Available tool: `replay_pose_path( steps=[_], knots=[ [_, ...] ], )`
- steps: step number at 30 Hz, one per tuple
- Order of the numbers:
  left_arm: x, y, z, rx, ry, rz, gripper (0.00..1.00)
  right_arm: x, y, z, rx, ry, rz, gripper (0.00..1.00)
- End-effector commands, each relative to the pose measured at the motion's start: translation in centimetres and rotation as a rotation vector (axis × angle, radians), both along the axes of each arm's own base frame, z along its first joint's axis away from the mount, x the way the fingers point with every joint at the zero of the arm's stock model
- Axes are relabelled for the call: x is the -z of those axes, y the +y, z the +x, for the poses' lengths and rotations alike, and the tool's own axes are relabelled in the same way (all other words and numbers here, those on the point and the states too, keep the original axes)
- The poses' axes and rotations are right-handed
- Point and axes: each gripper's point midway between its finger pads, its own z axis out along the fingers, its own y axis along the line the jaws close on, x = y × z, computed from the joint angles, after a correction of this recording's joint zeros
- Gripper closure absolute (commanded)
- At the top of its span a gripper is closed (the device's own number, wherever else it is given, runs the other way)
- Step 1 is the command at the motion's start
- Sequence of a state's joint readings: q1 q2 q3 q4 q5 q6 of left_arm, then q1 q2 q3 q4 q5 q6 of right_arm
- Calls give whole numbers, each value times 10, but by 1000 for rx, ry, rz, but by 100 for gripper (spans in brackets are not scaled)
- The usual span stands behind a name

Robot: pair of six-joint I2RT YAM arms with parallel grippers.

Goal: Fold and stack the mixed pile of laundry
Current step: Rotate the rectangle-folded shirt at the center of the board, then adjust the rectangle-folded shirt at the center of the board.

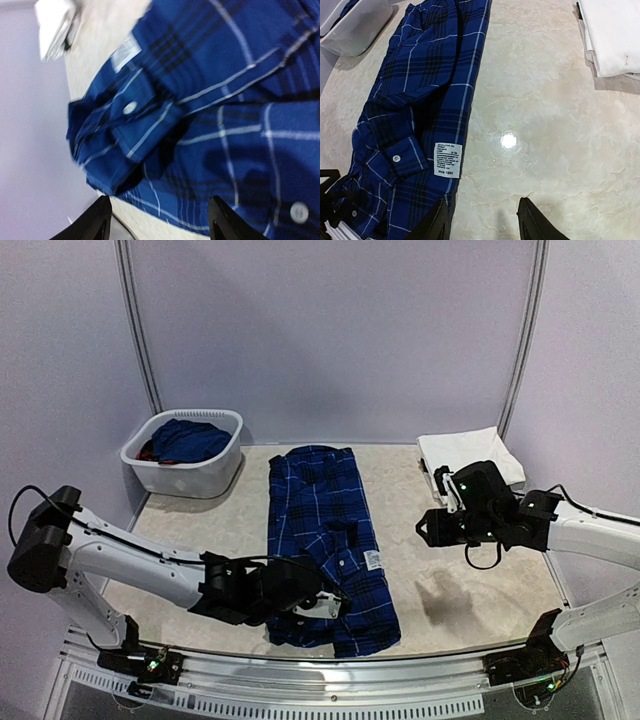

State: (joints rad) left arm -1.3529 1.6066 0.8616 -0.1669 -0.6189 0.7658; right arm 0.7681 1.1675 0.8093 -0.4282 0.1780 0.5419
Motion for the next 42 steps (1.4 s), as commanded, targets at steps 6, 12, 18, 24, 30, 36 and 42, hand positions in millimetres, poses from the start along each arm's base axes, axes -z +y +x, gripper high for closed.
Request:
replay_pose_path(
  steps=[6, 12, 18, 24, 30, 36, 42],
  knots=[
    [35, -34, 12, 189, -71, 203, 39, 2, -13, -1, 29, -5, -17, 52],
    [32, -41, 19, 200, -98, 214, 41, 2, -15, -2, 32, -6, -15, 52],
    [29, -42, 28, 199, -114, 235, 43, 2, -13, -2, 26, -4, -16, 52],
    [33, -38, 41, 191, -94, 241, 45, 7, -11, -1, 17, 8, -17, 52],
    [33, -48, 50, 195, -95, 227, 50, 9, -8, -1, 14, 18, -16, 52],
    [38, -53, 55, 204, -99, 245, 55, 9, -9, -1, 16, 20, -17, 52],
    [41, -49, 59, 202, -97, 270, 58, 8, -10, -2, 16, 21, -14, 52]
  ],
)
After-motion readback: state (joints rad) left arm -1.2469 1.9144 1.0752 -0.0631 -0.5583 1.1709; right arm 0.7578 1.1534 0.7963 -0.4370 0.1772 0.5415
